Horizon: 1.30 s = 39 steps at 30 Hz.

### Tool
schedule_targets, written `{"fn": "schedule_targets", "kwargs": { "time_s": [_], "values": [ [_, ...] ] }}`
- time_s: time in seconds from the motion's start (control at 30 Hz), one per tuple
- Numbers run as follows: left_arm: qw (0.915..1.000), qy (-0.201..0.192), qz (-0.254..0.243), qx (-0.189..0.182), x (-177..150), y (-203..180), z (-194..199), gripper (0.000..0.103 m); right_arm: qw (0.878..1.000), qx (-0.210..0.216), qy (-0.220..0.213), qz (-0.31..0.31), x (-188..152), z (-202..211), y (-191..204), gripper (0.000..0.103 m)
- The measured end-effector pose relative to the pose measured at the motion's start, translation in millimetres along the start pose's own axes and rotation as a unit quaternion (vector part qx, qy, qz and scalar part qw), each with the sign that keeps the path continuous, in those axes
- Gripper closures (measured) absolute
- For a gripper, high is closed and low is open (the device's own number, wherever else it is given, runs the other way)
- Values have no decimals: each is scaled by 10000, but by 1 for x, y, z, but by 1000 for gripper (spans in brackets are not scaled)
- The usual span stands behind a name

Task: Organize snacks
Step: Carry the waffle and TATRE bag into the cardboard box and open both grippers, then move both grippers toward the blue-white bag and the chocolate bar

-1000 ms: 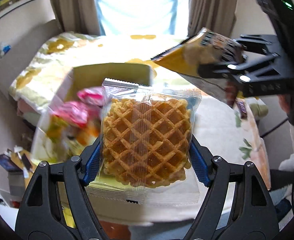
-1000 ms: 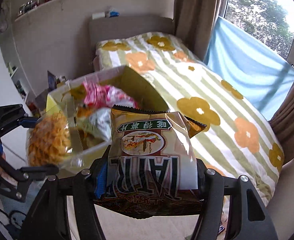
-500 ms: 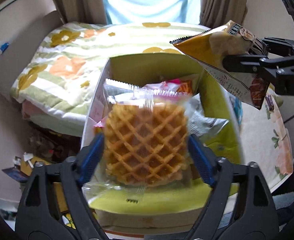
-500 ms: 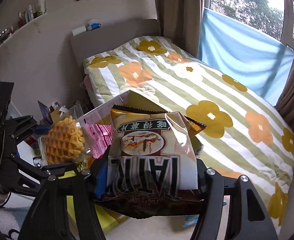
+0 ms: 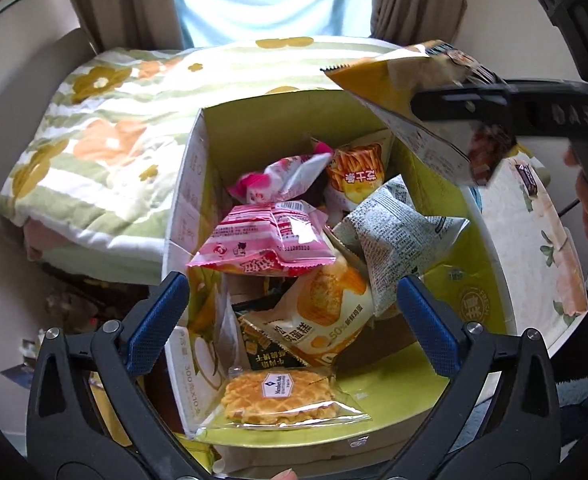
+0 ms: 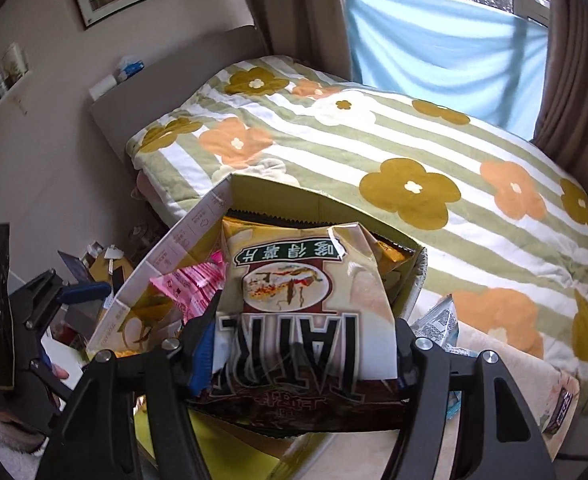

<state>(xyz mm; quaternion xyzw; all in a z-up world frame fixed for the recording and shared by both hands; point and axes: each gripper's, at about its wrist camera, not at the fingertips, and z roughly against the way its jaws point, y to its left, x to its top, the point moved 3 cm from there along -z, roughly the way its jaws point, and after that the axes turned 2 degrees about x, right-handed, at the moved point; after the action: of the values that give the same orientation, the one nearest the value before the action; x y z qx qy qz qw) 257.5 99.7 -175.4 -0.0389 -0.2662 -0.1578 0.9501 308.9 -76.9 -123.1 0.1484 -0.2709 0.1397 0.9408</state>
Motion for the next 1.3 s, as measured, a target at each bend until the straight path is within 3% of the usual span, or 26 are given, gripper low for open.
{"fn": "schedule_targets", "kwargs": {
  "time_s": [0.1, 0.17, 0.23, 0.53, 0.8, 1.0, 1.3],
  "values": [
    [10000, -44, 38, 50, 3, 3, 3, 0, 9999, -10, -65, -126, 8, -5, 2, 32],
    [10000, -65, 40, 54, 4, 5, 4, 0, 9997, -14, -137, -195, 11, -7, 3, 7],
    [10000, -66, 21, 48, 4, 5, 5, 0, 9994, -2, -292, -186, 11, 0, 6, 2],
    [9999, -12, -79, -120, 4, -4, -1, 0, 9985, -325, -320, -289, -15, 25, -2, 2],
    [9990, -206, -255, -303, 24, -23, 7, 0, 9927, -890, -555, -593, -35, 75, -16, 2],
    [9958, -461, -614, -504, 46, -59, 17, 0, 9813, -1473, -754, -981, -64, 121, -46, 2],
    [9940, -561, -719, -608, 71, -134, 22, 0, 9695, -1855, -802, -1385, -100, 168, -111, 2]
  ]
}}
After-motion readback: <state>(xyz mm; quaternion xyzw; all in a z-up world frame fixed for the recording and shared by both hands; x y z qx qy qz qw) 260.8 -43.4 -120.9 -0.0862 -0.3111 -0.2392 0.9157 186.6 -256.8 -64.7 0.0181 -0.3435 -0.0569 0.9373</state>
